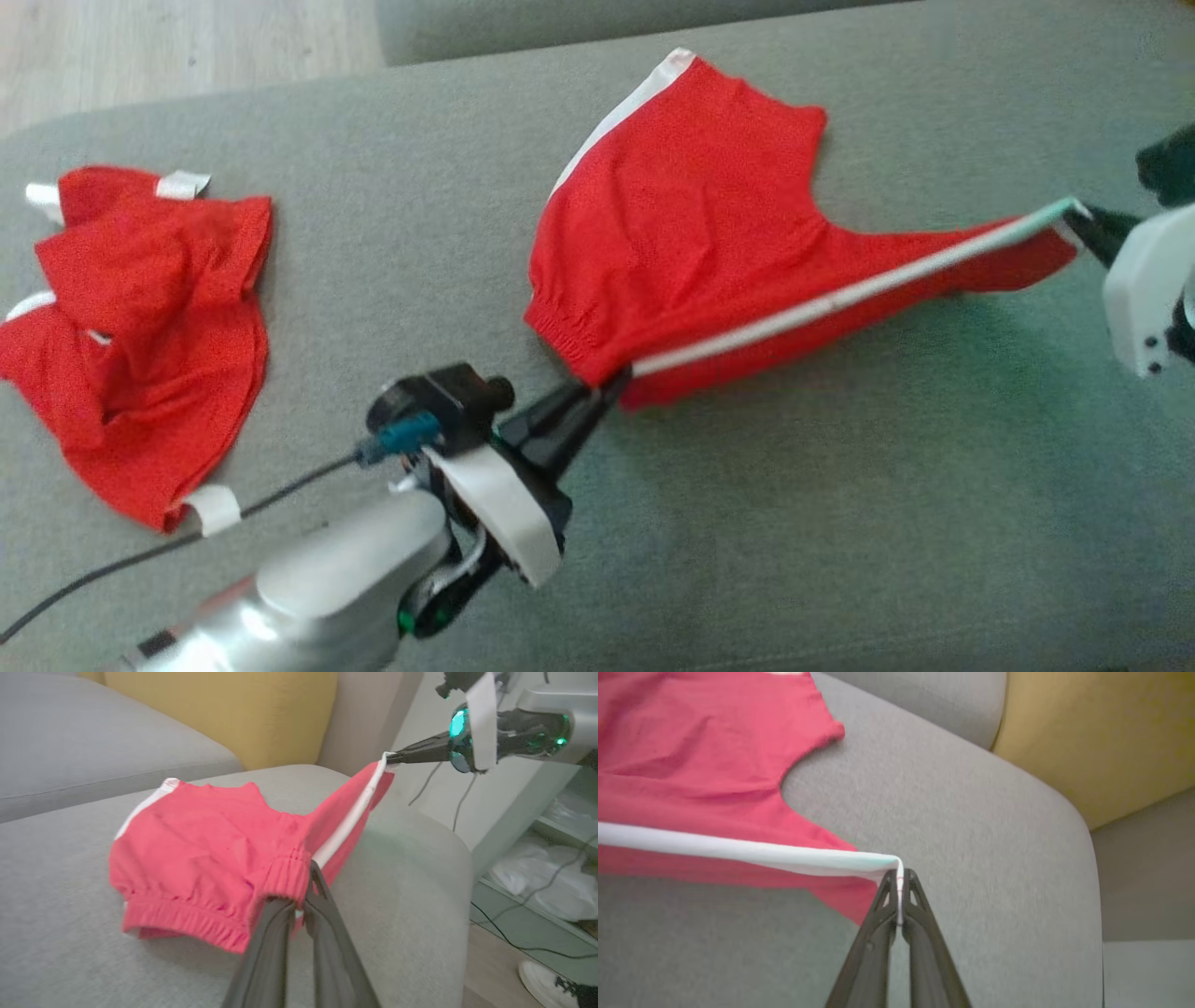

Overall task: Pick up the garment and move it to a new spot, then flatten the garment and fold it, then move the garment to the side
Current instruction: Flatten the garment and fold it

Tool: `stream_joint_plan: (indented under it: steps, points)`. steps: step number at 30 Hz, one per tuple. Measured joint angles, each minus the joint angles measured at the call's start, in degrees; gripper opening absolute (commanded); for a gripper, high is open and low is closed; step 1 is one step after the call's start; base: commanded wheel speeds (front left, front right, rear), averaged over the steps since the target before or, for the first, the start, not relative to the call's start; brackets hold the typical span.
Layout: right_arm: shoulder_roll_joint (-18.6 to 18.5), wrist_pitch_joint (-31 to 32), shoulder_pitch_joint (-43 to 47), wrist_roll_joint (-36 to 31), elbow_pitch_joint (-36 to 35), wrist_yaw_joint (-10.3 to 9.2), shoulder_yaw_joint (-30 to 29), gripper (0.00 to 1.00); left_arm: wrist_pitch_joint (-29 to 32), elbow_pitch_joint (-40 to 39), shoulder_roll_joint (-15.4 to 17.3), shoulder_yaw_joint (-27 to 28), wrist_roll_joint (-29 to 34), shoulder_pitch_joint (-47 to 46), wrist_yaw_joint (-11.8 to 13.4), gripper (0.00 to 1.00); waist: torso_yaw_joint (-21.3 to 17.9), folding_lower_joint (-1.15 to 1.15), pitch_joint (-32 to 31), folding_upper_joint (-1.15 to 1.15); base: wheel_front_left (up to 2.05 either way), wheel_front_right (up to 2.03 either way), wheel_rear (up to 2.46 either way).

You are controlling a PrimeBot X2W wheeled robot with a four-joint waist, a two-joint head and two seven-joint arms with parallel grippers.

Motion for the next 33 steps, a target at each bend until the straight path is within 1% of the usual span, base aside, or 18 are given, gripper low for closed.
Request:
stream_joint_plan:
  steps: [5, 9, 13, 14, 17, 21, 26, 33]
  points:
    - [3.6, -3.0, -0.8, -6.5, 0.0, 0.0, -5.5, 0.0, -0.5, 1.8, -0.3, 3.3, -1.3, -1.7, 1.3, 0.0, 1.8, 0.0, 2.5, 0.0, 0.0, 0.0, 0.0]
    - [7.2, -6.0, -4.6, -11.8, 2.3, 0.0, -8.3, 0.0, -0.7, 3.5, -1.0, 5.1, -1.6, -5.0, 1.8, 0.0, 3.7, 0.01, 5.2, 0.0, 0.0, 0.0, 0.0]
    - [11.3, -8.6, -10.8, -16.6, 6.4, 0.0, -9.7, 0.0, -1.0, 5.0, -2.5, 6.4, -1.7, -7.6, 1.3, 0.0, 6.0, 0.01, 8.2, 0.0, 0.0, 0.0, 0.0]
    - [12.9, -9.6, -13.7, -18.6, 9.0, 0.0, -9.8, 0.0, -1.2, 6.1, -3.6, 6.7, -1.7, -8.7, 0.9, 0.0, 7.3, 0.01, 9.6, 0.0, 0.0, 0.0, 0.0]
    - [14.8, -10.6, -17.6, -20.6, 13.5, 0.0, -9.7, 0.0, -1.4, 7.6, -5.4, 6.8, -1.7, -10.4, -0.1, 0.0, 9.4, 0.01, 11.6, 0.0, 0.0, 0.0, 0.0]
    - [15.8, -11.9, -21.6, -22.9, 19.3, 0.0, -8.8, 0.0, -1.7, 9.8, -8.1, 6.8, -1.7, -12.8, -0.8, 0.0, 11.9, 0.01, 14.0, 0.0, 0.0, 0.0, 0.0]
    - [17.2, -14.2, -25.3, -24.3, 25.3, 0.0, -7.3, 0.0, -2.2, 12.6, -10.8, 6.8, -1.7, -14.5, -2.4, 0.0, 14.4, 0.01, 16.6, -0.01, 0.0, 0.0, 0.0]
    - [18.1, -17.6, -29.2, -25.1, 31.7, 0.0, -6.5, 0.0, -2.8, 15.9, -13.0, 7.0, -1.6, -15.7, -3.7, 0.0, 16.7, 0.0, 18.8, 0.0, 0.0, 0.0, 0.0]
